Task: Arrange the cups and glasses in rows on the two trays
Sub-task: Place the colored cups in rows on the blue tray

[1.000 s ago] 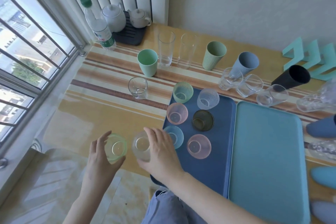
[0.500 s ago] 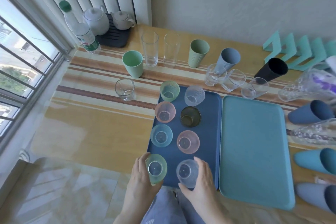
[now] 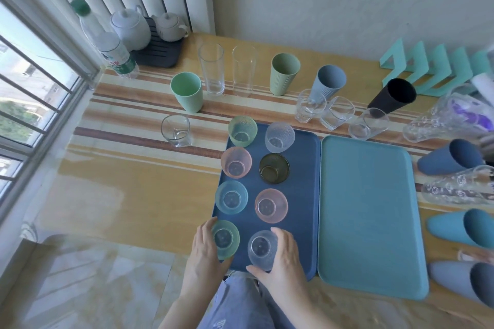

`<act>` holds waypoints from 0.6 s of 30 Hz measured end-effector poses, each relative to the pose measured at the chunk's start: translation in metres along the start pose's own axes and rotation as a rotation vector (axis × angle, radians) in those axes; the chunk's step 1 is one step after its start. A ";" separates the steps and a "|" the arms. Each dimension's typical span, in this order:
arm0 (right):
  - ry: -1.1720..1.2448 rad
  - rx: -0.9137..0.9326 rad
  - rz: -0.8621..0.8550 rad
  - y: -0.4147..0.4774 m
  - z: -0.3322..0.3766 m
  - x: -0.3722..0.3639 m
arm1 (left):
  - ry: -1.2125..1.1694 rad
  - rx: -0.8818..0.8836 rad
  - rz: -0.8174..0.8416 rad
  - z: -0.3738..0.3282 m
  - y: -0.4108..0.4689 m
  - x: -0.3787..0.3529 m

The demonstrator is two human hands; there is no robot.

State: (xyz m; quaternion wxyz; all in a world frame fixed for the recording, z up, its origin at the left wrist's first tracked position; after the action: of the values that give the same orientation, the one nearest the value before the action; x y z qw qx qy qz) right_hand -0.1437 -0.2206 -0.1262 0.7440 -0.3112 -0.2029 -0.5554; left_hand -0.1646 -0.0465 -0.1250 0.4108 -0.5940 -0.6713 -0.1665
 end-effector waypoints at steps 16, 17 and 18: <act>0.022 -0.068 0.021 0.002 0.000 0.002 | 0.018 0.018 0.029 0.003 -0.001 0.000; 0.016 -0.076 0.024 0.003 -0.001 0.001 | 0.013 0.017 0.034 0.005 -0.001 0.000; 0.011 -0.074 0.023 0.003 -0.001 0.001 | 0.004 0.018 0.038 0.006 -0.002 0.000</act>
State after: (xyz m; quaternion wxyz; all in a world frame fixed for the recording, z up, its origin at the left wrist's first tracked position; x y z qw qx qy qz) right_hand -0.1404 -0.2213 -0.1266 0.7396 -0.3376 -0.1743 -0.5556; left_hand -0.1682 -0.0428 -0.1287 0.4208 -0.6027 -0.6604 -0.1538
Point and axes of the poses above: each hand's wrist, its own y-axis towards the middle knuckle, its own x-axis out of the back of the hand, z = x × y, the point moved 8 cm from there along y, towards the middle knuckle, and after that the axes turned 5 degrees about y, right-handed, at the moved point
